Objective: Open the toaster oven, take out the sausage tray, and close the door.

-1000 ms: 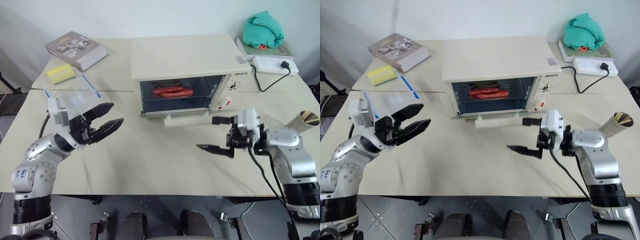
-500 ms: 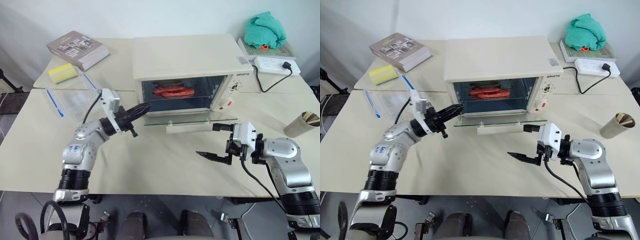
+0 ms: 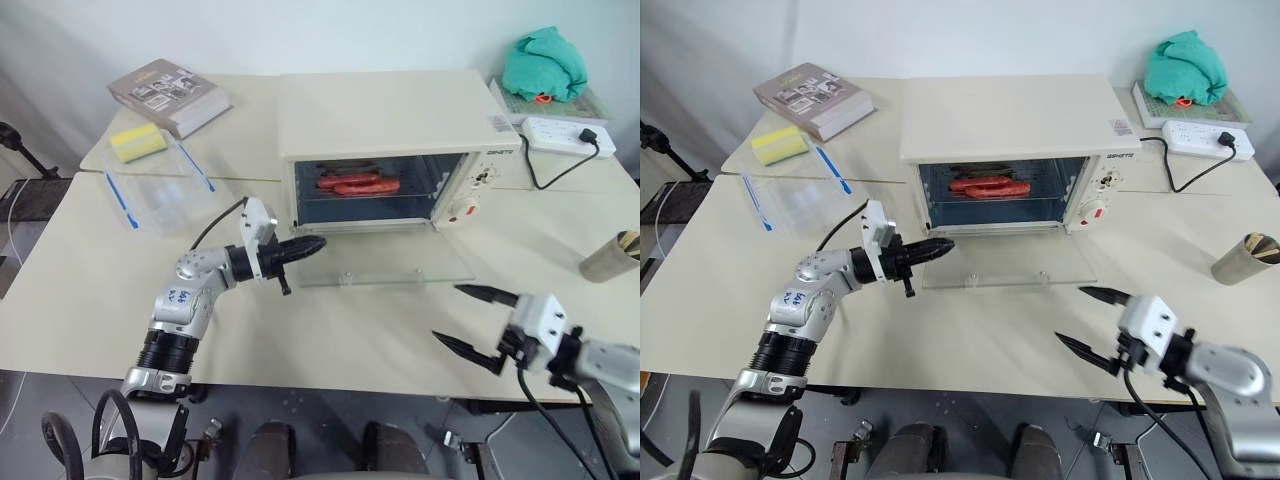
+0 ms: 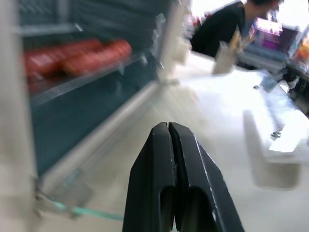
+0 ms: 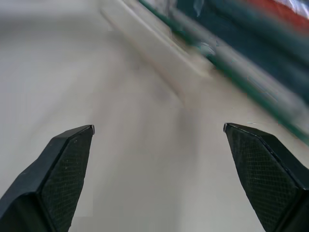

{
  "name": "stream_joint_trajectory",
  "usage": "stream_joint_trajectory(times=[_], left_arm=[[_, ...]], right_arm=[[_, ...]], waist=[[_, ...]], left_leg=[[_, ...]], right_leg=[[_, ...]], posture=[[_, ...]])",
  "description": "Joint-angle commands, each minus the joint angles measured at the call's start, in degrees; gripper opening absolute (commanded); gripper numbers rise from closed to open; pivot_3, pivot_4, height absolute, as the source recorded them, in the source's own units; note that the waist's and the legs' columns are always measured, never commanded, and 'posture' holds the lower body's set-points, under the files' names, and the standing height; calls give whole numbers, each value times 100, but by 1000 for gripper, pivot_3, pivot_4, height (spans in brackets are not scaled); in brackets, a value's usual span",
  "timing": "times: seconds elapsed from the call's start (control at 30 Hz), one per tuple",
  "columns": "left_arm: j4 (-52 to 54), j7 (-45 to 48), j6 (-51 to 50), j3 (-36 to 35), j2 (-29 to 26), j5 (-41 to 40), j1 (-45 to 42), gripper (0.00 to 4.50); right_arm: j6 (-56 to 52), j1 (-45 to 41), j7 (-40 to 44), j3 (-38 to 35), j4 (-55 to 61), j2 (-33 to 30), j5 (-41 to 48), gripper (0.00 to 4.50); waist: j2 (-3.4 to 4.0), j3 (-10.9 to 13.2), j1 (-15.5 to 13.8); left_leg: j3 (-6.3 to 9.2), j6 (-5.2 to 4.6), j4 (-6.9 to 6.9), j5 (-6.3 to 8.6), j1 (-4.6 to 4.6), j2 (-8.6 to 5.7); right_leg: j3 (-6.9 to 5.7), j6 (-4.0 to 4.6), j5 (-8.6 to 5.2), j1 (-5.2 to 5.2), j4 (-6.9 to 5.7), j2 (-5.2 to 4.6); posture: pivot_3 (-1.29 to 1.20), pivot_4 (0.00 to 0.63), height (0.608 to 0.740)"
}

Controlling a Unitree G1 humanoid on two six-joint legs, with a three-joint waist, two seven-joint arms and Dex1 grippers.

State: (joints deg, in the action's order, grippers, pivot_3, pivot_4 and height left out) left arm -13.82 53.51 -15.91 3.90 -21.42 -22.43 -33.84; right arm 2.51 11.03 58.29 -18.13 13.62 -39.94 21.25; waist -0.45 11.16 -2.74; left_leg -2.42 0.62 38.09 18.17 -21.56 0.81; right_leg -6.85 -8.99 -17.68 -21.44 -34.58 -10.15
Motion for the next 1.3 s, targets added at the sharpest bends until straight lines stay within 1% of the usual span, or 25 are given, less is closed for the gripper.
stream_joint_trajectory(times=[0.03,0.1,0.17,0.23,0.37,0.4,0.47,0.6,0.63,0.7,0.77,0.87,0.93,1.07,1.13,1.23,1.3], left_arm=[[-64,100,194,76,20,166,82,36],[-160,122,308,92,11,270,158,36],[-263,179,540,55,7,324,285,36],[-227,247,714,-91,57,195,423,36],[1,361,841,-321,50,-6,603,36],[182,490,879,-419,-5,-141,708,212],[568,671,737,-649,-98,-512,899,646],[1156,665,773,-1162,-389,-846,1218,1860],[1306,725,719,-1282,-507,-953,1332,2193],[1570,785,615,-1472,-714,-1107,1553,2856],[1778,654,552,-1767,-880,-1190,1904,3473],[1986,555,613,-1920,-967,-1164,2285,4483],[2118,425,610,-1964,-935,-1182,2411,4483],[2233,281,640,-1984,-884,-1196,2610,4483],[2255,254,660,-1971,-873,-1187,2679,4483],[2289,209,647,-1955,-878,-1203,2693,4483],[2296,191,637,-1947,-880,-1214,2693,4500]], right_arm=[[130,150,-247,-537,340,-120,17,4500],[65,138,-376,-685,444,-228,-87,4500],[-45,-279,-571,-494,673,-374,-288,4500],[-263,-1012,-1039,-12,808,-316,-675,4500],[-755,-1966,-1693,740,778,-127,-1381,4500],[-824,-2306,-1775,1047,622,-56,-1592,4500],[-637,-2858,-1892,1492,221,112,-1916,4500],[-22,-3772,-2487,2177,-728,250,-3082,4500],[-119,-4004,-2735,2359,-928,253,-3519,4500],[-109,-4337,-2982,2683,-1235,272,-4084,4500],[-95,-4673,-3419,2939,-1618,595,-4465,4500],[-121,-4979,-3959,3253,-2082,846,-5124,4500],[-178,-5096,-4200,3401,-2273,973,-5417,4500],[-147,-5208,-4415,3624,-2462,1184,-5723,4500],[-314,-5251,-4538,3727,-2544,1265,-6002,4500],[-550,-5256,-4601,3744,-2585,1370,-6150,4500],[-613,-5274,-4680,3773,-2560,1427,-6260,4109]], waist=[[0,0,62],[0,0,112],[1,0,165],[0,0,246],[0,0,246],[0,0,223],[-3,1,252],[-2,1,265],[-2,2,280],[-2,2,298],[-2,2,333],[-1,2,376],[-2,2,364],[-1,2,354],[-1,2,372],[-1,2,418],[-1,2,430]], left_leg=[[-8,-1,2,0,4,1],[-8,-2,5,-2,8,3],[-10,-1,4,-4,17,4],[-22,-1,0,-4,29,6],[-17,4,0,-6,29,11],[-16,4,1,-6,25,10],[-18,2,3,-5,18,9],[-11,1,6,-5,8,9],[-8,1,6,-5,8,8],[-11,1,4,-5,8,9],[-11,1,-1,-4,9,10],[-8,2,-5,-4,11,12],[-4,2,-3,-4,6,11],[-2,2,0,-4,4,10],[-3,2,-2,-4,4,10],[-2,2,-3,-4,5,10],[-1,2,-3,-4,5,11]], right_leg=[[7,1,1,0,-1,0],[10,4,3,0,-11,0],[16,5,3,0,-18,0],[30,5,3,0,-23,1],[25,8,4,-3,-29,3],[24,8,4,-4,-28,3],[23,7,5,-6,-19,2],[18,7,5,-10,-20,1],[17,7,5,-10,-21,0],[18,7,5,-12,-21,0],[17,7,5,-14,-19,0],[15,7,5,-16,-27,2],[14,7,5,-17,-28,1],[14,7,5,-17,-26,0],[14,7,5,-17,-27,0],[13,7,5,-17,-29,0],[12,7,5,-17,-30,1]], posture=[[0,150,740],[0,150,740],[0,150,740],[0,150,740],[0,150,740],[0,150,740],[0,150,740],[0,150,740],[0,150,740],[0,150,740],[0,150,740],[0,150,740],[0,150,740],[0,150,740],[0,150,740],[0,150,740],[0,150,740]])
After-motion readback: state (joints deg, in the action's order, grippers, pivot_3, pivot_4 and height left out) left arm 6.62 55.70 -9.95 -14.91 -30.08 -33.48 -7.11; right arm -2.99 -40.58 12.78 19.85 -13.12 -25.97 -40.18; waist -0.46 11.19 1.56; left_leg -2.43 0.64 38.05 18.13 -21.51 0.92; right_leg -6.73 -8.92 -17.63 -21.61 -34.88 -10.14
